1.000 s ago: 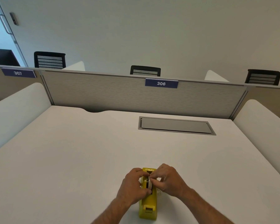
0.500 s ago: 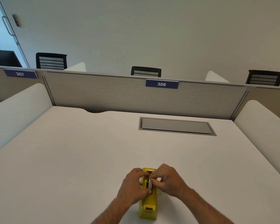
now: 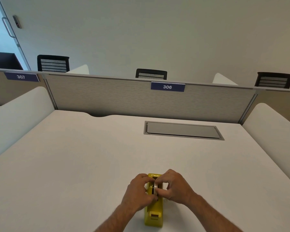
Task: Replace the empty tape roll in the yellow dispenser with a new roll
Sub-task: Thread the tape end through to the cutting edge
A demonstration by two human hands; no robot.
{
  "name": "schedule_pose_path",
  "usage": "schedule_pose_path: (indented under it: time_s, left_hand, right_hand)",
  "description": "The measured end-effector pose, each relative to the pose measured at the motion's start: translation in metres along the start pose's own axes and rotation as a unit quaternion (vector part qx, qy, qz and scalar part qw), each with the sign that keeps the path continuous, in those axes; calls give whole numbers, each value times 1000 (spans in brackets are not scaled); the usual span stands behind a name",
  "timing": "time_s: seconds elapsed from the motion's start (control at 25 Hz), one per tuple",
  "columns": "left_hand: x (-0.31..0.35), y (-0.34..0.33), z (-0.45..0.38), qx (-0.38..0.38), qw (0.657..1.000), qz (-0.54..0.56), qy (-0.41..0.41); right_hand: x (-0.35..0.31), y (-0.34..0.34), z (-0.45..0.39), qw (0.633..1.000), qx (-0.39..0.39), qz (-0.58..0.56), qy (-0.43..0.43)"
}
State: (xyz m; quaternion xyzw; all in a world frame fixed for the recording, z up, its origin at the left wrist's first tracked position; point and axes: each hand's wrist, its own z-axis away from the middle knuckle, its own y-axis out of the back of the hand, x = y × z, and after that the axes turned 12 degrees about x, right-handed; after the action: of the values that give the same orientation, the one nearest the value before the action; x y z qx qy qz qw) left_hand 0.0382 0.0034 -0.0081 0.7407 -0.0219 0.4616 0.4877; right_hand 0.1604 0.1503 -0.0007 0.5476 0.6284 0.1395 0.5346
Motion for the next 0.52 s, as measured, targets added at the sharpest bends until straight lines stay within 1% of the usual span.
schedule_pose_path:
  time_s: [0.52]
  left_hand:
    - [-2,0,-1,-1,1000,2,-8]
  right_hand:
    - [2,1,-2,1000,-13,-24,-6]
